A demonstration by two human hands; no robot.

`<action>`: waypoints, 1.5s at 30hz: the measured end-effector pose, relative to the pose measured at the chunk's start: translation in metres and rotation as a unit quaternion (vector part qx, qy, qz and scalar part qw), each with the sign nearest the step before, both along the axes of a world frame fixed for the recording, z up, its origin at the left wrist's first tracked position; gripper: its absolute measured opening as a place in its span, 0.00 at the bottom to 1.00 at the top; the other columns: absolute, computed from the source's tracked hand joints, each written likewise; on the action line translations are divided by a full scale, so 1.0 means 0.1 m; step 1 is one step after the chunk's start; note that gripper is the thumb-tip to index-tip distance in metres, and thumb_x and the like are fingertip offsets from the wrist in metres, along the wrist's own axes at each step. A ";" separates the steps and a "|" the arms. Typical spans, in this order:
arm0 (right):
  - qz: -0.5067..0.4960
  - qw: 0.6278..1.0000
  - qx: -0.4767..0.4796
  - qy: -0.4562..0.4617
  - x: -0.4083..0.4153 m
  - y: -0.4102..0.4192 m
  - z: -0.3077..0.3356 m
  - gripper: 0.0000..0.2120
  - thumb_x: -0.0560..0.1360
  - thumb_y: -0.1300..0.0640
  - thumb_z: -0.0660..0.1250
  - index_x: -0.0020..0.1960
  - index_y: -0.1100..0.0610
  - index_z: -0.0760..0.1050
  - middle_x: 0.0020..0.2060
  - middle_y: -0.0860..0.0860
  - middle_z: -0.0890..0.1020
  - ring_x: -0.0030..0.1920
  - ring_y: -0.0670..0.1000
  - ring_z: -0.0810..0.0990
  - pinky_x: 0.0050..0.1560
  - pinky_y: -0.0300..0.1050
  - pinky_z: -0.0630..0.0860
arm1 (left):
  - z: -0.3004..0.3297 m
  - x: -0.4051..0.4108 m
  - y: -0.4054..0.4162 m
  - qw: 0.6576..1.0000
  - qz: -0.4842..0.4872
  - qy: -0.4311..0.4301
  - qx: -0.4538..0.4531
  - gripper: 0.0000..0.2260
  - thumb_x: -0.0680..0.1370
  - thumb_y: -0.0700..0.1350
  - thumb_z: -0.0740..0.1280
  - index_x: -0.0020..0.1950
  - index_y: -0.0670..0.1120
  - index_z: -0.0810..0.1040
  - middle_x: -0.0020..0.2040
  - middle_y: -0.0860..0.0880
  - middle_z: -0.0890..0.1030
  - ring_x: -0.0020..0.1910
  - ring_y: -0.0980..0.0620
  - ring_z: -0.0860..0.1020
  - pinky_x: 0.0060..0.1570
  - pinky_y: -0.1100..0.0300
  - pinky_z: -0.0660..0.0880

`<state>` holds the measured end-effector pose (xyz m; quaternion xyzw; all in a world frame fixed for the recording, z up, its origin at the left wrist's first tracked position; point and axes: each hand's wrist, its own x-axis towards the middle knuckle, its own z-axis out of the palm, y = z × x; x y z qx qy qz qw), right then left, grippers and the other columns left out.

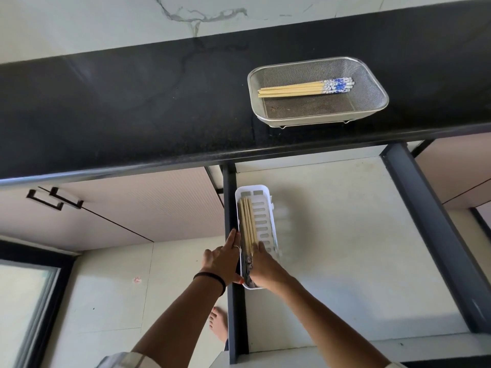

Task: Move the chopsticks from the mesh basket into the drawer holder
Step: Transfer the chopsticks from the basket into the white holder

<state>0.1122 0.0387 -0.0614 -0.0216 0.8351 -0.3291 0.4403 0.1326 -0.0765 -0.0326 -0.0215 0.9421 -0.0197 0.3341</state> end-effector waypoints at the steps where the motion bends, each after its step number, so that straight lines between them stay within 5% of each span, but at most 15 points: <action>1: 0.032 0.998 0.013 0.049 -0.08 0.01 0.10 0.31 0.78 0.68 0.57 0.78 0.60 0.48 0.77 0.60 0.55 0.72 0.61 0.65 0.69 0.52 0.70 | 0.00 0.00 0.00 1.000 0.001 0.000 -0.001 0.51 0.72 0.59 0.72 0.79 0.45 0.40 0.79 0.51 0.36 0.61 0.46 0.77 0.60 0.51 0.73; 3: 0.029 0.993 -0.022 0.115 -0.31 0.09 0.29 0.31 0.76 0.72 0.55 0.77 0.60 0.54 0.69 0.62 0.68 0.57 0.57 0.78 0.49 0.43 0.79 | 0.01 -0.01 0.01 1.000 0.003 -0.002 -0.003 0.52 0.71 0.58 0.72 0.79 0.44 0.39 0.79 0.51 0.37 0.61 0.45 0.77 0.60 0.50 0.73; 5: 0.036 0.984 -0.061 0.163 -0.56 0.21 0.58 0.29 0.75 0.72 0.53 0.76 0.58 0.59 0.52 0.57 0.78 0.39 0.52 0.79 0.31 0.38 0.75 | 0.03 -0.02 0.01 1.000 0.001 -0.006 -0.007 0.52 0.71 0.58 0.73 0.79 0.44 0.39 0.79 0.51 0.37 0.62 0.45 0.76 0.61 0.50 0.73; 6: 0.035 0.977 -0.069 0.199 -0.68 0.27 0.73 0.28 0.76 0.71 0.53 0.75 0.58 0.62 0.50 0.57 0.79 0.40 0.53 0.81 0.34 0.40 0.76 | 0.03 -0.03 0.01 1.000 -0.002 -0.007 -0.010 0.52 0.71 0.59 0.73 0.79 0.44 0.39 0.79 0.50 0.38 0.62 0.45 0.76 0.61 0.50 0.73; 8: 0.034 0.956 -0.073 0.280 -0.95 0.39 0.99 0.26 0.76 0.70 0.53 0.73 0.59 0.66 0.61 0.59 0.79 0.57 0.56 0.80 0.56 0.42 0.75 | 0.04 -0.04 0.03 1.000 -0.011 -0.007 -0.017 0.52 0.71 0.59 0.72 0.79 0.43 0.40 0.79 0.50 0.38 0.63 0.45 0.76 0.61 0.50 0.73; 10: 0.015 0.937 -0.088 0.337 -1.22 0.49 1.25 0.24 0.76 0.70 0.53 0.70 0.58 0.70 0.64 0.58 0.77 0.64 0.55 0.76 0.63 0.42 0.70 | 0.04 -0.04 0.04 1.000 -0.016 -0.009 -0.021 0.51 0.72 0.58 0.72 0.79 0.43 0.40 0.79 0.49 0.37 0.63 0.46 0.76 0.62 0.50 0.73; 14: -0.015 0.897 -0.109 0.429 -1.72 0.64 1.72 0.21 0.77 0.67 0.55 0.67 0.57 0.74 0.58 0.56 0.82 0.48 0.49 0.81 0.48 0.30 0.73 | 0.08 -0.06 0.07 1.000 -0.003 -0.004 -0.019 0.55 0.71 0.57 0.74 0.78 0.43 0.35 0.79 0.47 0.38 0.65 0.45 0.75 0.62 0.50 0.73; 19: 0.002 0.887 -0.023 0.461 -2.36 0.77 1.92 0.18 0.79 0.58 0.59 0.69 0.54 0.71 0.57 0.56 0.79 0.29 0.41 0.71 0.30 0.33 0.63 | 0.10 -0.10 0.10 1.000 -0.002 -0.009 -0.028 0.57 0.70 0.57 0.75 0.78 0.43 0.34 0.79 0.48 0.37 0.65 0.45 0.75 0.61 0.50 0.73; 21: 0.026 0.895 0.014 0.446 -2.62 0.81 1.91 0.19 0.79 0.57 0.60 0.70 0.55 0.69 0.59 0.58 0.78 0.33 0.43 0.74 0.33 0.33 0.66 | 0.10 -0.12 0.10 1.000 -0.002 -0.012 -0.028 0.57 0.69 0.57 0.75 0.78 0.42 0.34 0.79 0.48 0.37 0.65 0.46 0.74 0.61 0.51 0.73; 23: 0.042 0.906 0.049 0.418 -2.84 0.84 1.85 0.21 0.79 0.58 0.60 0.72 0.55 0.67 0.65 0.59 0.74 0.50 0.52 0.79 0.52 0.40 0.73 | 0.09 -0.13 0.10 0.999 -0.004 -0.014 -0.029 0.57 0.69 0.57 0.75 0.78 0.42 0.34 0.79 0.49 0.37 0.66 0.47 0.74 0.61 0.51 0.73; 26: 0.047 0.919 0.105 0.377 -3.10 0.89 1.76 0.25 0.78 0.59 0.61 0.74 0.54 0.64 0.69 0.57 0.71 0.67 0.58 0.72 0.65 0.48 0.68 | 0.07 -0.14 0.09 1.000 -0.004 -0.010 -0.023 0.57 0.69 0.56 0.76 0.78 0.42 0.35 0.79 0.49 0.37 0.66 0.47 0.74 0.61 0.52 0.74; 35: 0.081 0.904 0.184 0.377 -3.52 0.87 1.49 0.26 0.76 0.61 0.64 0.73 0.59 0.64 0.67 0.59 0.72 0.65 0.61 0.72 0.63 0.50 0.70 | -0.02 -0.12 0.05 1.000 0.016 0.013 0.014 0.58 0.68 0.55 0.77 0.78 0.42 0.35 0.79 0.48 0.39 0.70 0.48 0.71 0.64 0.54 0.73; 45: 0.150 0.834 0.232 0.478 -3.64 0.82 1.33 0.27 0.71 0.69 0.66 0.69 0.60 0.66 0.64 0.59 0.69 0.63 0.62 0.71 0.63 0.59 0.72 | -0.07 -0.12 0.03 1.000 0.018 0.014 0.021 0.58 0.68 0.56 0.76 0.78 0.43 0.35 0.79 0.49 0.39 0.66 0.49 0.74 0.62 0.56 0.74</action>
